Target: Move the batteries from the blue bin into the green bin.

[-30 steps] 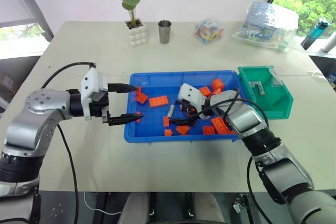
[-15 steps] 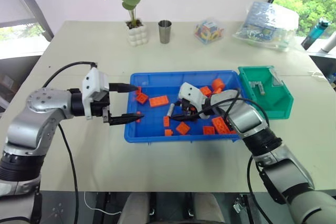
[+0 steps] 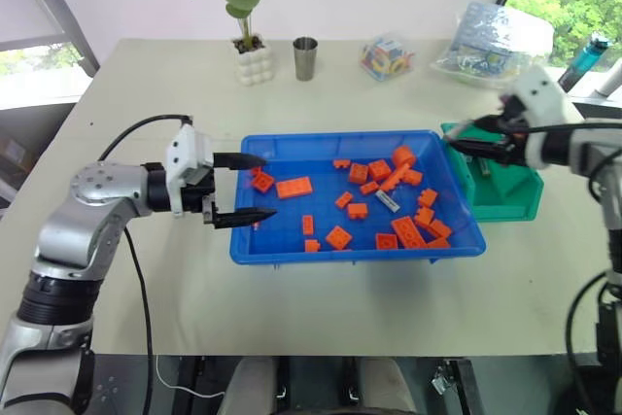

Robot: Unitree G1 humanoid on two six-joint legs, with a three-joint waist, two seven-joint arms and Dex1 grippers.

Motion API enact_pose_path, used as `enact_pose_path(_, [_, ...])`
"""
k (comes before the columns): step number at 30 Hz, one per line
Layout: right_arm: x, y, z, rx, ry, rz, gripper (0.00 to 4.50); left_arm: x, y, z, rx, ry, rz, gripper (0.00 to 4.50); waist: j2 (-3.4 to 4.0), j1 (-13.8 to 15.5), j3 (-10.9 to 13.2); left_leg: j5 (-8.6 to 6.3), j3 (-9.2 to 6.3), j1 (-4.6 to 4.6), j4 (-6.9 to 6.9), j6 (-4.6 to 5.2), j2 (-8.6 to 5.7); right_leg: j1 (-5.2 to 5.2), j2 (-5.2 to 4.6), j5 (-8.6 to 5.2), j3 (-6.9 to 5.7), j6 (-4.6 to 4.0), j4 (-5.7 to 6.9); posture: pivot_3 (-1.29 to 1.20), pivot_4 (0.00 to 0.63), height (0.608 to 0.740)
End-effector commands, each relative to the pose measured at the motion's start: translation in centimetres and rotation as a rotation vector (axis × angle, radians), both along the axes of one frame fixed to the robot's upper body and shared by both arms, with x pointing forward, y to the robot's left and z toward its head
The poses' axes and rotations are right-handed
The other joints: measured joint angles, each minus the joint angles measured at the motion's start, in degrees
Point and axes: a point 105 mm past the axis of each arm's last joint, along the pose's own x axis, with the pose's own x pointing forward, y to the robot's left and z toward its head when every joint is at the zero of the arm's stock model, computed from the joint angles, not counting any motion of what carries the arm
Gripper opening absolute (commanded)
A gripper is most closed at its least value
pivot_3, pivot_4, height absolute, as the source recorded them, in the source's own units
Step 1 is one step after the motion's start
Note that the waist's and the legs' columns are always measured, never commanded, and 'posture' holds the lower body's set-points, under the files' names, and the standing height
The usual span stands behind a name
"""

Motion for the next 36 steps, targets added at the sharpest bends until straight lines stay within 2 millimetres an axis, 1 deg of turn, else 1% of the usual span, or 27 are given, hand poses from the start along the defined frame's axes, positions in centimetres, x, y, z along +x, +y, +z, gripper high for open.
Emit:
enact_pose_path(1, [-0.7, -1.2, 0.4, -0.012, -0.021, -0.042, 2.22, 0.1, -0.7, 0.9, 0.0, -0.054, -0.038, 4.5, 0.0, -0.04, 0.0, 0.0, 0.03, 0.0, 0.0, 0.0, 0.02, 0.0, 0.01, 0.0, 0.0, 0.0, 0.0, 0.0, 0.15, 0.711])
enact_pose_path(4, [-1.0, -1.7, -0.4, -0.033, 0.0, -0.077, 2.22, 0.3, -1.1, 1.1, -0.005, -0.062, -0.051, 4.5, 0.0, 0.06, 0.0, 0.0, 0.05, 0.01, 0.0, 0.0, 0.02, 0.0, 0.0, 0.0, 0.01, 0.0, 0.0, 0.0, 0.15, 0.711])
enact_pose_path(6, [-0.9, -2.4, -0.7, -0.048, 0.0, -0.126, 3.28, 0.4, -1.3, 1.3, -0.012, -0.066, -0.059, 4.5, 0.01, 0.13, 0.0, 0.0, 0.05, 0.01, 0.01, 0.0, 0.02, 0.0, 0.0, 0.0, 0.01, 0.0, 0.0, 0.0, 0.15, 0.711])
enact_pose_path(8, [-0.8, -2.8, -0.7, -0.099, -0.016, -0.142, 4.2, 0.4, -1.4, 1.4, -0.015, -0.067, -0.063, 4.5, 0.01, 0.15, 0.01, 0.0, 0.04, 0.01, 0.02, 0.0, 0.02, 0.01, 0.0, 0.0, 0.01, 0.0, 0.0, 0.0, 0.15, 0.711])
enact_pose_path(9, [-0.8, -2.8, -0.6, -0.113, -0.025, -0.14, 4.47, 0.4, -1.4, 1.4, -0.015, -0.068, -0.065, 4.5, 0.01, 0.15, 0.0, 0.0, 0.04, 0.01, 0.02, 0.0, 0.02, 0.01, 0.0, 0.0, 0.01, 0.0, -0.01, 0.0, 0.15, 0.711])
enact_pose_path(11, [-0.8, -2.7, -0.1, -0.112, -0.043, -0.129, 4.47, 0.3, -1.5, 1.4, -0.016, -0.068, -0.067, 4.5, 0.01, 0.16, 0.01, 0.0, 0.04, 0.01, 0.02, 0.0, 0.02, 0.01, 0.0, 0.0, 0.01, 0.0, -0.01, 0.0, 0.15, 0.711])
enact_pose_path(13, [-0.7, -2.3, 1.0, -0.106, -0.084, -0.103, 4.47, 0.2, -1.5, 1.4, -0.016, -0.067, -0.067, 4.5, 0.01, 0.16, 0.01, 0.01, 0.03, 0.01, 0.02, 0.0, 0.02, 0.03, 0.0, 0.0, 0.0, 0.0, -0.03, 0.0, 0.15, 0.711])
enact_pose_path(15, [-0.6, -0.7, 2.2, -0.071, -0.121, -0.045, 4.47, 0.2, -1.4, 1.4, -0.016, -0.066, -0.065, 4.5, 0.01, 0.15, 0.01, 0.01, 0.04, 0.01, 0.03, 0.0, 0.02, 0.02, 0.0, 0.0, 0.01, 0.0, -0.04, 0.0, 0.15, 0.711])
enact_pose_path(17, [-0.8, 2.0, 2.3, -0.032, -0.11, 0.055, 4.47, 0.1, -1.4, 1.3, -0.014, -0.066, -0.064, 4.5, 0.01, 0.1, 0.01, 0.01, 0.04, 0.01, 0.03, -0.01, 0.02, 0.01, 0.01, 0.0, 0.01, 0.01, -0.03, 0.0, 0.15, 0.711])
enact_pose_path(19, [-1.4, 5.1, 1.4, 0.004, -0.066, 0.16, 4.47, 0.1, -1.4, 1.3, -0.014, -0.065, -0.063, 4.5, 0.01, -0.05, 0.01, 0.01, 0.02, 0.01, 0.02, -0.01, 0.06, 0.01, 0.04, 0.0, 0.0, 0.0, -0.04, 0.0, 0.15, 0.711])
enact_pose_path(21, [-1.9, 7.4, 0.1, 0.035, -0.023, 0.225, 4.47, 0.1, -1.4, 1.3, -0.014, -0.065, -0.063, 4.5, 0.01, 0.08, 0.01, 0.01, 0.0, 0.02, 0.02, -0.01, 0.09, 0.04, 0.06, 0.0, 0.0, 0.0, -0.05, 0.0, 0.15, 0.711])
enact_pose_path(23, [-2.2, 9.3, -1.8, 0.048, 0.026, 0.259, 4.47, 0.1, -1.5, 1.3, -0.017, -0.065, -0.064, 4.5, 0.0, 0.25, 0.01, 0.01, 0.0, 0.01, 0.05, -0.01, 0.08, 0.05, 0.03, 0.0, 0.0, 0.01, -0.05, 0.0, 0.15, 0.711])
enact_pose_path(25, [-2.3, 10.5, -3.7, 0.044, 0.07, 0.269, 4.47, 0.0, -1.7, 1.4, -0.019, -0.066, -0.069, 4.5, -0.01, 0.49, 0.02, 0.01, -0.04, 0.0, 0.08, -0.01, 0.04, 0.07, 0.0, 0.0, -0.01, 0.0, -0.04, 0.0, 0.15, 0.711])
enact_pose_path(29, [-2.6, 12.3, -6.7, 0.074, 0.153, 0.271, 4.47, -0.2, -2.2, 1.6, -0.022, -0.072, -0.084, 4.5, -0.02, 0.85, 0.02, 0.01, -0.05, -0.02, 0.1, -0.01, -0.01, 0.07, -0.02, 0.0, 0.0, 0.01, -0.03, 0.0, 0.15, 0.711])
enact_pose_path(31, [-2.8, 12.8, -7.7, 0.073, 0.17, 0.27, 4.47, -0.2, -2.2, 1.7, -0.021, -0.075, -0.087, 4.5, -0.02, 0.97, 0.02, 0.01, -0.06, -0.02, 0.1, -0.01, 0.0, 0.06, 0.0, 0.0, 0.0, 0.01, -0.03, 0.0, 0.15, 0.711])
enact_pose_path(32, [-2.8, 12.8, -7.9, 0.071, 0.169, 0.267, 4.47, -0.2, -2.3, 1.7, -0.022, -0.075, -0.087, 4.5, -0.01, 0.98, 0.02, 0.01, -0.07, -0.02, 0.11, -0.01, 0.0, 0.06, 0.01, 0.0, -0.01, 0.01, -0.02, 0.0, 0.15, 0.711])
enact_pose_path(36, [-2.4, 11.9, -9.6, 0.057, 0.183, 0.194, 4.47, -0.3, -2.2, 1.7, -0.021, -0.079, -0.086, 4.5, -0.02, 1.1, 0.02, 0.01, -0.05, -0.02, 0.11, -0.01, -0.01, 0.05, 0.01, 0.0, -0.01, 0.01, -0.02, 0.0, 0.15, 0.711])
